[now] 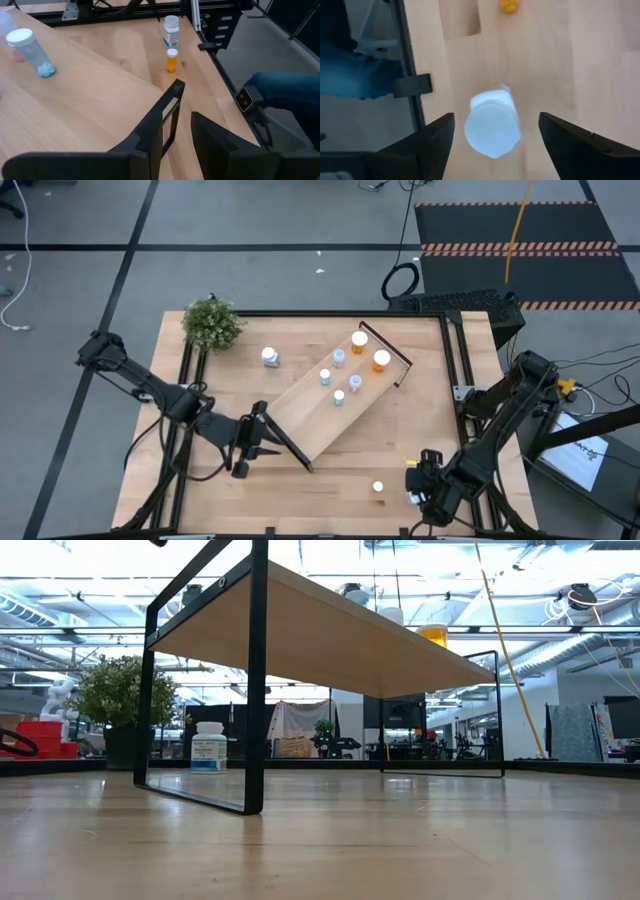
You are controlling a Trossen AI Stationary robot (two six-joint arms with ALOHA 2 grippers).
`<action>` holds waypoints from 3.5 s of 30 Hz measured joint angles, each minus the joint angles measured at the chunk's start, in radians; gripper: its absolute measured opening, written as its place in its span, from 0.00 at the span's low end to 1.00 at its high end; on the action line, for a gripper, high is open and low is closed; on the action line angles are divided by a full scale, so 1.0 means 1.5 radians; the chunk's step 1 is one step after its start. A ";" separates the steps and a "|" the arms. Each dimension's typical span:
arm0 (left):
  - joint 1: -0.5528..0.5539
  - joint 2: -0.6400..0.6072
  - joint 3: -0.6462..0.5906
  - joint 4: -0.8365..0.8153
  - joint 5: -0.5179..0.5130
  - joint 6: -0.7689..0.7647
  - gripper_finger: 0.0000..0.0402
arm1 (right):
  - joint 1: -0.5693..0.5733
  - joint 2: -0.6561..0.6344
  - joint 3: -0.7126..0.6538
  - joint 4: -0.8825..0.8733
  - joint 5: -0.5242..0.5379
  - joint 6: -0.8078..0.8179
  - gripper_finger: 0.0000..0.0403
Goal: Pick and place medicine bottles onto shelf by color
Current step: Put the bottom white pill bottle on the shelf
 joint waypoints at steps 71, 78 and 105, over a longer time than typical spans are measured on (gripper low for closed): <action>-0.068 0.113 0.001 0.377 -0.236 0.287 0.79 | -0.098 -0.136 -0.096 0.626 0.522 -0.217 0.46; -0.093 0.132 0.010 0.434 -0.262 0.420 0.92 | -0.149 -0.135 -0.096 0.678 0.522 -0.304 0.46; -0.027 0.314 0.205 0.356 -0.557 0.688 0.98 | -0.253 -0.093 -0.096 0.826 0.434 -0.420 0.46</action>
